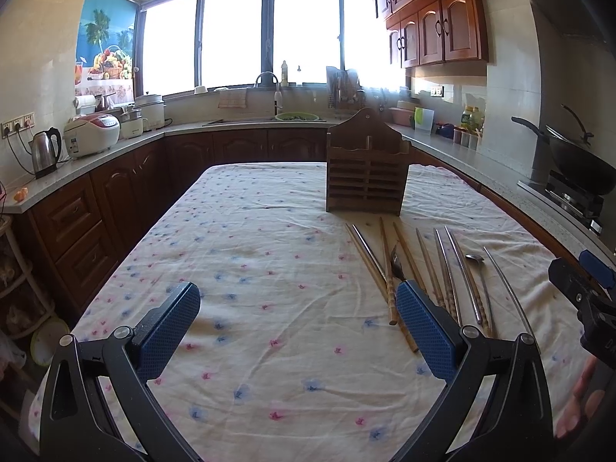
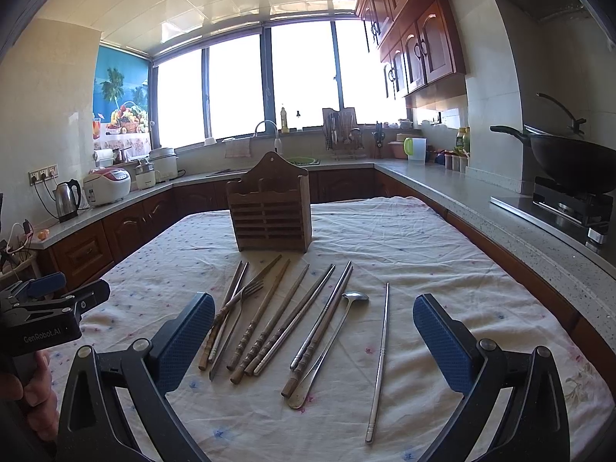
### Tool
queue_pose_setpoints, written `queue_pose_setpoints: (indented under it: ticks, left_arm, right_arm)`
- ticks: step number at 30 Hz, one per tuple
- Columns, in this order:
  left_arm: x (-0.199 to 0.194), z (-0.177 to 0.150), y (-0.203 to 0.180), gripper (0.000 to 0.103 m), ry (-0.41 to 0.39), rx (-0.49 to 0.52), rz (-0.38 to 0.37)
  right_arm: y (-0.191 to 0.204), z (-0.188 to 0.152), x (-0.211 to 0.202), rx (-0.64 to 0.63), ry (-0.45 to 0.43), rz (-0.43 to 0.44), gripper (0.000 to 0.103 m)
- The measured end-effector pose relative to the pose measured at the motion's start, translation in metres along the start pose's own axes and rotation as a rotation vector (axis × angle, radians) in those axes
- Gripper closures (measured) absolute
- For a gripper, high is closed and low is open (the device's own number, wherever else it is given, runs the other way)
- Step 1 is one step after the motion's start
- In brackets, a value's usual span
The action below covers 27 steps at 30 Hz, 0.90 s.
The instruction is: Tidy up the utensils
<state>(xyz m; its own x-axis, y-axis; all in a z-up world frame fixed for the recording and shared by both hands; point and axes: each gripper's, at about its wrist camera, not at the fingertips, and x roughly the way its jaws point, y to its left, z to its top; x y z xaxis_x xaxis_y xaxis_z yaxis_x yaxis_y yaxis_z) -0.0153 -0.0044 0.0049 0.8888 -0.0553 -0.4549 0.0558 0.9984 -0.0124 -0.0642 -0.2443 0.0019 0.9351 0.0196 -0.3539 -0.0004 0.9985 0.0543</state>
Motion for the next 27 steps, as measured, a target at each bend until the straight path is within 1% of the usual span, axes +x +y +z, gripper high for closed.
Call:
queue_pose_setpoints:
  ticks: [5,10,16,18,20,22,24,25,26,27]
  left_arm:
    - [0.002,-0.001,0.0,0.0,0.007,0.002,-0.001]
    - [0.006,-0.001,0.002,0.0,0.022,-0.01,-0.011]
    - [0.02,0.002,0.005,0.0,0.074,-0.034,-0.032]
    - [0.026,0.004,0.006,0.0,0.092,-0.042,-0.042]
    - [0.032,0.006,0.004,0.0,0.113,-0.047,-0.06]
    - [0.039,0.009,0.002,0.002,0.128,-0.046,-0.078]
    - [0.046,0.013,-0.002,0.008,0.142,-0.034,-0.09]
    - [0.05,0.016,-0.005,0.009,0.151,-0.028,-0.098]
    - [0.054,0.019,-0.008,0.012,0.161,-0.022,-0.111]
    - [0.058,0.022,-0.011,0.016,0.172,-0.019,-0.129]
  right_arm:
    - [0.001,-0.001,0.001,-0.01,0.012,-0.006,0.0]
    - [-0.001,-0.004,0.003,-0.014,-0.035,-0.002,0.0]
    - [-0.003,0.002,0.009,-0.02,0.046,-0.009,0.0]
    - [-0.007,0.007,0.013,-0.017,0.092,-0.012,0.0]
    - [-0.009,0.01,0.016,-0.002,0.108,-0.008,0.0]
    - [-0.012,0.013,0.021,0.009,0.13,-0.006,0.001]
    - [-0.014,0.016,0.026,0.014,0.146,-0.003,0.001]
    - [-0.015,0.018,0.028,0.019,0.157,0.0,0.001]
    - [-0.016,0.019,0.032,0.014,0.158,-0.002,0.002]
    - [-0.019,0.02,0.035,0.019,0.158,0.003,0.006]
